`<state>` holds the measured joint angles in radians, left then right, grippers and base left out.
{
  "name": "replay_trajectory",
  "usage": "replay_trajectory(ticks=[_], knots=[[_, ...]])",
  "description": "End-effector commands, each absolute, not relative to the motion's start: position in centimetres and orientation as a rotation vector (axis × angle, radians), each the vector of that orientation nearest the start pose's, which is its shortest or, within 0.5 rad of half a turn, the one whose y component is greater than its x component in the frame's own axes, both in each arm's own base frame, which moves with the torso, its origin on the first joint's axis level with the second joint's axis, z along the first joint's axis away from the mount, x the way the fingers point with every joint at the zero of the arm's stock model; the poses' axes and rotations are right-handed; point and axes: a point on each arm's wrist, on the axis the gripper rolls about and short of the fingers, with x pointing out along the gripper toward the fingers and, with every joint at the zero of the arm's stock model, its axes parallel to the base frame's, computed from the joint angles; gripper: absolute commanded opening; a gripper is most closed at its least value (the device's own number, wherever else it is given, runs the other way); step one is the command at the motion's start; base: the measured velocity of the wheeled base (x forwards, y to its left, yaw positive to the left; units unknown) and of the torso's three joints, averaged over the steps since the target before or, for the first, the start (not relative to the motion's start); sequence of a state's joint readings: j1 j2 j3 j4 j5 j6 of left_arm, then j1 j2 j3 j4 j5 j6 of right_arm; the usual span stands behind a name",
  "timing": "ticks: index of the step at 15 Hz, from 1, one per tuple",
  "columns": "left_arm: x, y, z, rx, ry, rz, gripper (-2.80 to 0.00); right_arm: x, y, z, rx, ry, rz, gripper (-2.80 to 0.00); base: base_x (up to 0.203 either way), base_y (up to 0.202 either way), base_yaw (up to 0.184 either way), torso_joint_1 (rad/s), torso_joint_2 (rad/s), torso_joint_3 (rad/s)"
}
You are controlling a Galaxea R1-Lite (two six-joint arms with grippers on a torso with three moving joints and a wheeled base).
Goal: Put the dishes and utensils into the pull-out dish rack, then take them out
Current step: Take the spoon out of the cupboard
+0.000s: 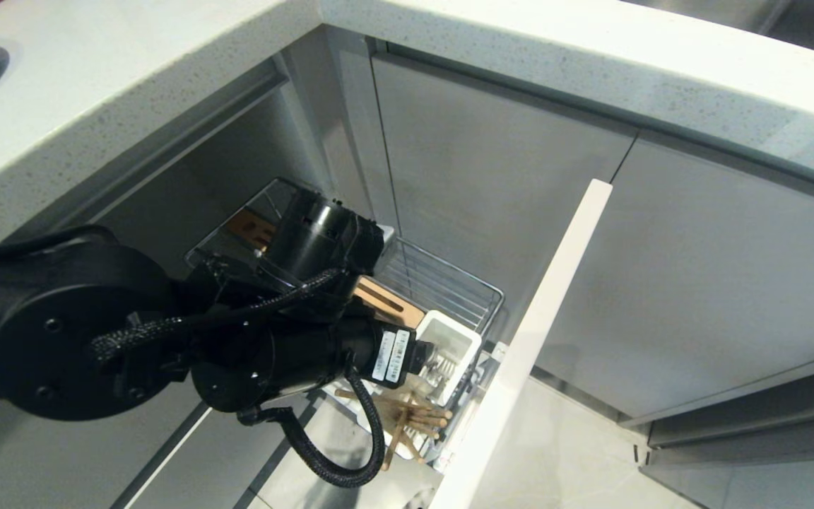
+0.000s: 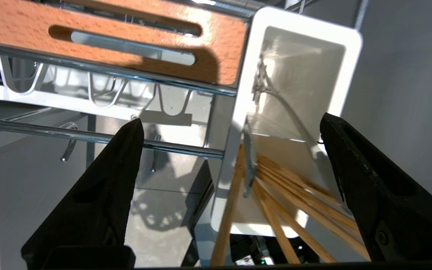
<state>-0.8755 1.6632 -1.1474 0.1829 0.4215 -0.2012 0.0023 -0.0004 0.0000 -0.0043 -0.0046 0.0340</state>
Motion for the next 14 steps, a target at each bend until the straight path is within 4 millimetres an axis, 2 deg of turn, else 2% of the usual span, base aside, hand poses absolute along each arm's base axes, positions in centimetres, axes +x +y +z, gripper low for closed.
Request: replay_trajectory(ticks=[1, 5, 14], knots=[[19.9, -22.4, 20.2, 0.255, 0.624, -0.363, 0.0, -2.3, 0.0, 7.5, 0.034, -0.007, -0.002, -2.8, 0.0, 0.0, 0.0, 0.0, 0.0, 0.0], [20.4, -23.0, 18.6, 0.306, 0.614, -0.348, 0.0, -2.3, 0.0, 7.5, 0.034, -0.008, -0.002, -2.8, 0.0, 0.0, 0.0, 0.0, 0.0, 0.0], [20.5, -23.0, 18.5, 0.302, 0.606, -0.345, 0.0, -2.3, 0.0, 7.5, 0.034, -0.008, -0.003, -2.8, 0.0, 0.0, 0.0, 0.0, 0.0, 0.0]])
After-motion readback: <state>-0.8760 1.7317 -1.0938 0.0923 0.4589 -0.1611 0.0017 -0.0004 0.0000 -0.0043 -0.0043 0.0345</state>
